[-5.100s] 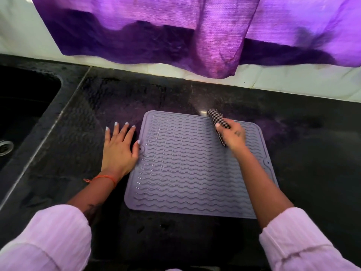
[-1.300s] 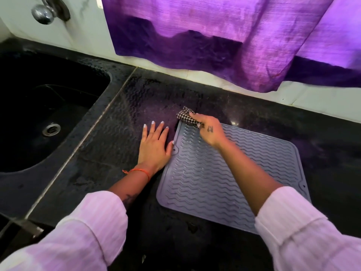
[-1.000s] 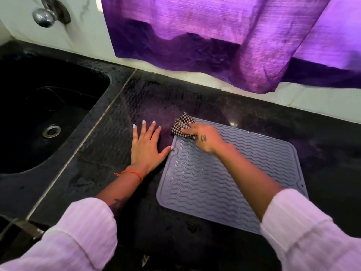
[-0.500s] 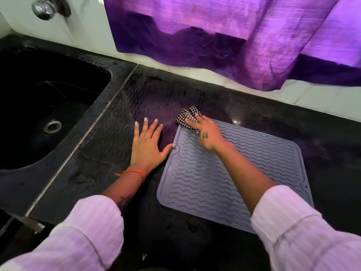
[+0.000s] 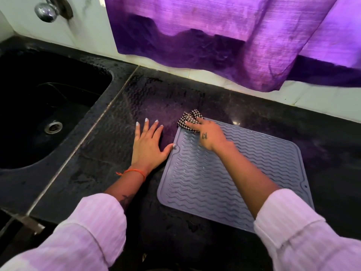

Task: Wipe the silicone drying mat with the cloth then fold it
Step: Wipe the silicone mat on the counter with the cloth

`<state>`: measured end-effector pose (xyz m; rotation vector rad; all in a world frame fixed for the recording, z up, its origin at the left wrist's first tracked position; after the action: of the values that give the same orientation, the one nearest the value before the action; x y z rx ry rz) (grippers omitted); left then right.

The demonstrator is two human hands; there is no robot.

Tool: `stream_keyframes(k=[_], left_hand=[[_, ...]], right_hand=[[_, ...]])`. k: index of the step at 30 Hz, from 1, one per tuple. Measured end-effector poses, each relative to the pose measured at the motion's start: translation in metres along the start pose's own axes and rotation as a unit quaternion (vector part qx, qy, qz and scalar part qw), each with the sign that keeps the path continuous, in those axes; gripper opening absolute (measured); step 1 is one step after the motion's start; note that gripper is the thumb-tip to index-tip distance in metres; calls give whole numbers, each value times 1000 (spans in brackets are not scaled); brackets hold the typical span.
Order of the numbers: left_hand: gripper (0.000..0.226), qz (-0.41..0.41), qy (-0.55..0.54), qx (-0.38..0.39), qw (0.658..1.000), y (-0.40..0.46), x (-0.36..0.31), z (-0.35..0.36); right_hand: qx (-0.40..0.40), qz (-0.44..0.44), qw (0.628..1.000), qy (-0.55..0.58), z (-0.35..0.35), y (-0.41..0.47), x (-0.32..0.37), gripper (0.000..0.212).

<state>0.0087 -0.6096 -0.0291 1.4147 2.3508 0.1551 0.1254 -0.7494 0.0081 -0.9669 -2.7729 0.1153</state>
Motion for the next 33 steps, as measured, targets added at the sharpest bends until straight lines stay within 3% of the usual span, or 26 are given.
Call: stream_keyframes(k=[6,11,17,22,27,33], left_hand=[[74,2,10,3,1000,0,0,2],[76,-2,3,10,1000,0,0,-1],[78,0,4,8,1000,0,0,1],[79,1,0,12,1000,0,-1,-1],[69,8,-28,6,1000,0,-2,-4],[64,6,-45,11,999,-2,-2,-5]], right_hand=[[-26,0,999,-39,21,-23,23,71],[17,-6,999,29,5,-4,8,71],[-35,-18,999,15,24,-38,30,72],[18,-16,998,55,6,-21,23,67],[-40,-23,999,4,26,-48,43,72],[-8,-52,992,111,7,-37,29,61]])
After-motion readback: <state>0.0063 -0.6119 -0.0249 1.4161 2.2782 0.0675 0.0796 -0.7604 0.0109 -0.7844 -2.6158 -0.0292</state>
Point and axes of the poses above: each hand's wrist, its own y-axis towards the middle knuckle, its own z-axis out of the palm, x = y × z, the point moved 6 cm from there along y, towards the middle knuckle, and after that the axes turned 11 degrees about -z, right-handed, at the moved point
